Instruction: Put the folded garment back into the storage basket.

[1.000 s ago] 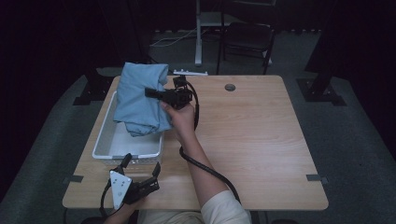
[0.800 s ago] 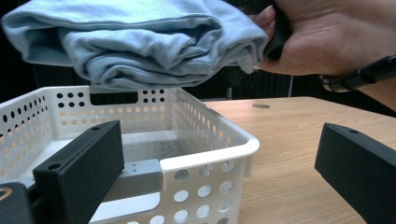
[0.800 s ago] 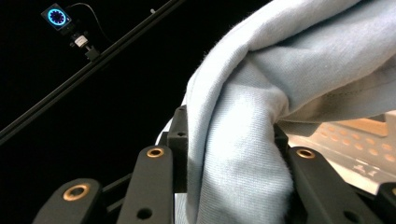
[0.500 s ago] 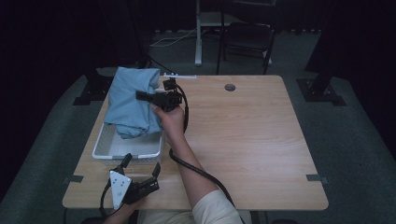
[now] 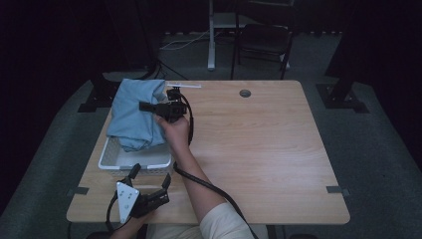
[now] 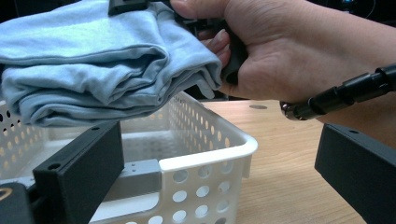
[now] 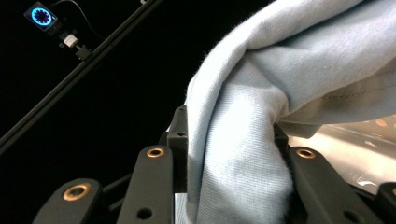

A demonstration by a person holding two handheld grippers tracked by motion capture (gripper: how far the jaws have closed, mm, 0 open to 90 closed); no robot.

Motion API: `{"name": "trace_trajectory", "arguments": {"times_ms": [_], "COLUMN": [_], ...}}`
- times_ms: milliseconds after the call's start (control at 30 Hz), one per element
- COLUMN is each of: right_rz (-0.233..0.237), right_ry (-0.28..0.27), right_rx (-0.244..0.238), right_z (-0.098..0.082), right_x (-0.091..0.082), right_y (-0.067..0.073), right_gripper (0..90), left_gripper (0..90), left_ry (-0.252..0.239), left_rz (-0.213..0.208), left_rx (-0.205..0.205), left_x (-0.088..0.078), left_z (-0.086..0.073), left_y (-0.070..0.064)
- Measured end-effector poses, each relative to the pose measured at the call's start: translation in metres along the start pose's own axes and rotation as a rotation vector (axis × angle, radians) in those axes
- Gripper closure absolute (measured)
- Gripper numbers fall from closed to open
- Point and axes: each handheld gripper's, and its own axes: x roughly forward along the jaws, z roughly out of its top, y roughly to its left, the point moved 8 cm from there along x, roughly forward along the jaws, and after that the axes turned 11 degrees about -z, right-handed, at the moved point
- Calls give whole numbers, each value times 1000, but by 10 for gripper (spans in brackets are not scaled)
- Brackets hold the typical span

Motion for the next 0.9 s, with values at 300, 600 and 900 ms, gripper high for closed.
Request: {"name": "trace_trajectory", "arguments": {"times_ms": [300, 600, 900], "right_rz": [-7, -38, -75], "right_ry": [31, 59, 122], "right_rx": [10, 26, 7], "right_z": [-7, -16, -28], "right_x": [10, 12, 25], "right_y": [0, -5, -3], "right_gripper": [666, 665, 663], "left_gripper": [26, 26, 26], "left_ry": [-1, 1, -3], "left_rz": [2, -1, 4], "left_rx": [0, 5, -6], "left_x": [0, 0, 0], "left_z": [0, 0, 0], "left_y": [0, 0, 1]}}
